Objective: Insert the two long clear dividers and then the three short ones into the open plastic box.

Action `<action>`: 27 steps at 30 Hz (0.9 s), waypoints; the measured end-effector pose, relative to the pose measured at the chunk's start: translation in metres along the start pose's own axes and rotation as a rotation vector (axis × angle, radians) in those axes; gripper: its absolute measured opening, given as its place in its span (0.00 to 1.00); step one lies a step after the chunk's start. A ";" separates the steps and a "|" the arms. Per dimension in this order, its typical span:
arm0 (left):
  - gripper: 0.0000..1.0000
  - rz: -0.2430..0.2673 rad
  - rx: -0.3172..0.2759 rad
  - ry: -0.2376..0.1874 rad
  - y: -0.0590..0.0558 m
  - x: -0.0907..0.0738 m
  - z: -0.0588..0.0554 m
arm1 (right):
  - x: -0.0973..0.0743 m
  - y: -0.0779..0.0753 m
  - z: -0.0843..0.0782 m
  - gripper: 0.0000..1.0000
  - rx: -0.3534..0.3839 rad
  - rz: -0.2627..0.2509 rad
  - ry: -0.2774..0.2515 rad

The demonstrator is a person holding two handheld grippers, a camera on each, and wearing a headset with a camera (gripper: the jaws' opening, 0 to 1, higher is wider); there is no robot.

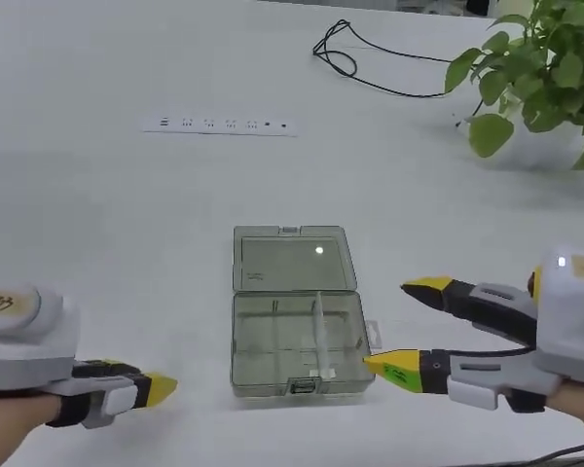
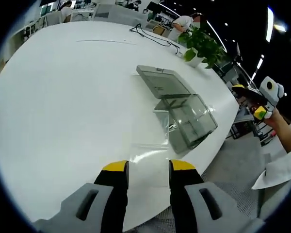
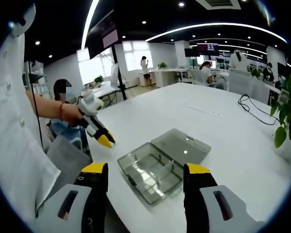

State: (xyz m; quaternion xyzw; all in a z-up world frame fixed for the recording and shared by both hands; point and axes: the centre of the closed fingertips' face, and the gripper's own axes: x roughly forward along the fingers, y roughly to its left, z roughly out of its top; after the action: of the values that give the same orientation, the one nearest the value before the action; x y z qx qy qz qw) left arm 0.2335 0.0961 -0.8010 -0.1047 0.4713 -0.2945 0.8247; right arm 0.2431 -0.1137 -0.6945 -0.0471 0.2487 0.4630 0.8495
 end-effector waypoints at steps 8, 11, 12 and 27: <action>0.30 -0.057 0.010 -0.111 -0.024 -0.009 0.031 | 0.004 0.003 0.017 0.62 0.002 0.001 -0.013; 0.30 -0.081 0.014 -0.153 -0.034 -0.012 0.044 | 0.006 0.004 0.025 0.60 0.011 0.000 -0.028; 0.30 -0.086 0.019 -0.161 -0.037 -0.013 0.047 | 0.007 0.005 0.028 0.59 0.017 0.000 -0.033; 0.31 -0.193 0.095 -0.298 -0.086 -0.028 0.101 | 0.014 0.013 0.072 0.48 0.152 -0.028 -0.121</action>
State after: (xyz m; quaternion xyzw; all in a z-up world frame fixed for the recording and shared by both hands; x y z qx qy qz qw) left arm 0.2739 0.0326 -0.6882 -0.1530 0.3174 -0.3753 0.8573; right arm 0.2663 -0.0735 -0.6368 0.0419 0.2306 0.4331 0.8703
